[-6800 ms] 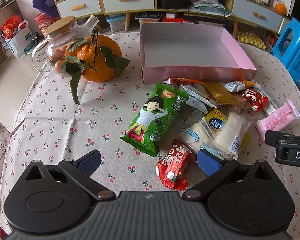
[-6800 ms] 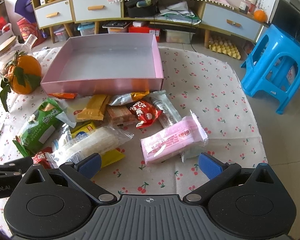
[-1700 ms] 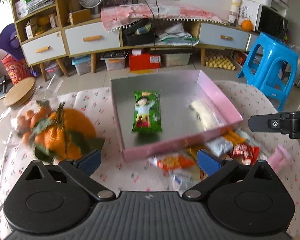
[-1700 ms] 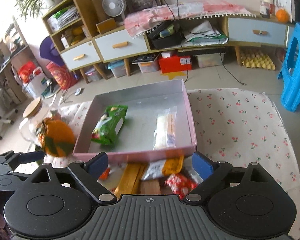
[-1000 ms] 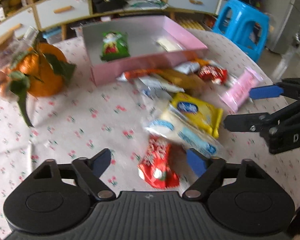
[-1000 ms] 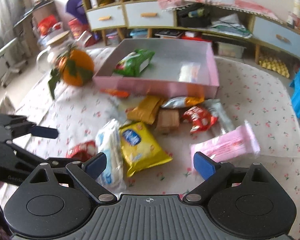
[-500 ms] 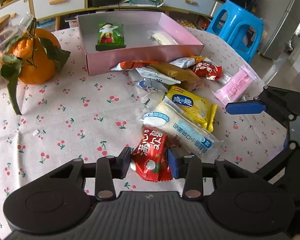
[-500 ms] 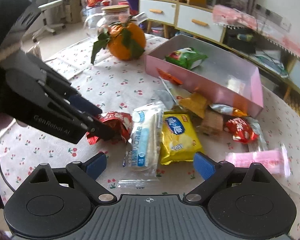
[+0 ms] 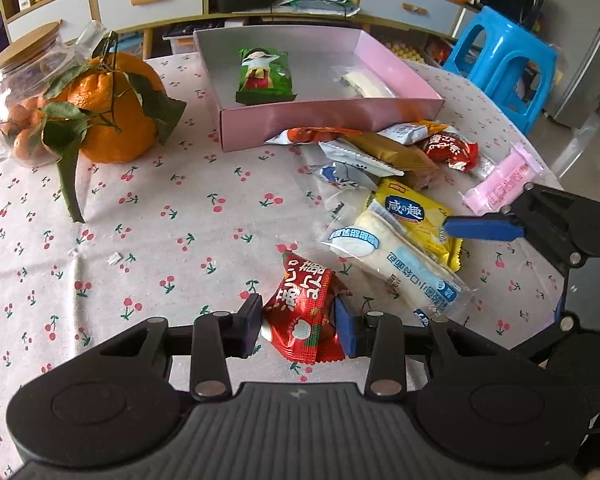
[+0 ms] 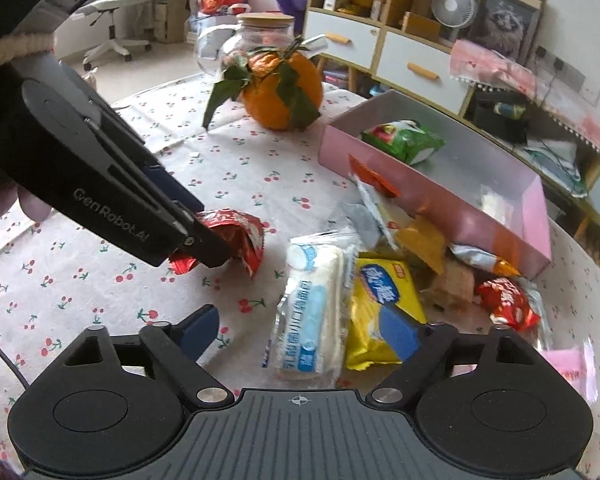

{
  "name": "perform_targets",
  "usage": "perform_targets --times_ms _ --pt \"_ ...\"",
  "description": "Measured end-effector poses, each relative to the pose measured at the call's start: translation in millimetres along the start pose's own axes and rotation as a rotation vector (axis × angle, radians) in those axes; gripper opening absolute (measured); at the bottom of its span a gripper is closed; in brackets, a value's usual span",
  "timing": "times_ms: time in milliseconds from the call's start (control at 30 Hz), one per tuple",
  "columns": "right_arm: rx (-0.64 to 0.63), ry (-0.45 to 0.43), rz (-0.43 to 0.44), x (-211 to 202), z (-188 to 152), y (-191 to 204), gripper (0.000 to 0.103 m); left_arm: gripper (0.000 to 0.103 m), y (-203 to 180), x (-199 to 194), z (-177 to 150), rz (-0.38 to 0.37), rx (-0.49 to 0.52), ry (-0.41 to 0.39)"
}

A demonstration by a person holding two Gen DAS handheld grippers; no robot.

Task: Organize snacks
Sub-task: 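Carry both packets into the pink box and open both tools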

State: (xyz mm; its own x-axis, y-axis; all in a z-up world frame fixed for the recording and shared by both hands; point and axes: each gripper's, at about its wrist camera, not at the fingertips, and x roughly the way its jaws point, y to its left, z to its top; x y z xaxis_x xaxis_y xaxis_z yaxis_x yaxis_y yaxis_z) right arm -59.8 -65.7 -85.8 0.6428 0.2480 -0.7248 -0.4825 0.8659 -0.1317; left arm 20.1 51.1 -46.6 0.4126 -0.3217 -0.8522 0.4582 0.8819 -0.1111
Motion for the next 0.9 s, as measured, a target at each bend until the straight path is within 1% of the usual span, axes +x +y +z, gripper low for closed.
perform_targets --times_ms 67,133,200,267,367,600,633,733,833,900 --pt "-0.005 0.014 0.006 5 1 2 0.072 0.036 1 0 0 0.003 -0.003 0.004" --pt "-0.004 0.034 0.002 9 0 4 0.069 0.036 2 1 0 0.004 -0.008 0.007" --pt "-0.006 0.034 0.008 11 1 7 0.064 0.036 2 0 0 0.003 -0.010 0.008" --pt "0.023 0.048 0.033 13 2 5 0.048 0.036 2 0 0 0.006 -0.009 0.008" --pt "0.075 0.060 0.061 15 3 0 0.043 0.036 2 0 0 0.008 -0.008 0.008" --pt "0.186 0.086 0.095 19 2 -13 0.044 0.036 4 1 0 0.015 -0.019 0.015" --pt "0.192 0.088 0.095 19 2 -14 0.043 0.036 4 1 0 0.016 -0.022 0.016" --pt "0.190 0.097 0.071 19 4 -14 0.030 0.036 5 1 2 0.025 -0.026 0.019" --pt "0.210 0.127 0.061 18 10 -15 0.027 0.036 7 -2 5 0.039 -0.030 0.010" --pt "0.254 0.146 0.084 16 14 -20 0.023 0.036 10 -3 8 0.038 -0.043 0.006"
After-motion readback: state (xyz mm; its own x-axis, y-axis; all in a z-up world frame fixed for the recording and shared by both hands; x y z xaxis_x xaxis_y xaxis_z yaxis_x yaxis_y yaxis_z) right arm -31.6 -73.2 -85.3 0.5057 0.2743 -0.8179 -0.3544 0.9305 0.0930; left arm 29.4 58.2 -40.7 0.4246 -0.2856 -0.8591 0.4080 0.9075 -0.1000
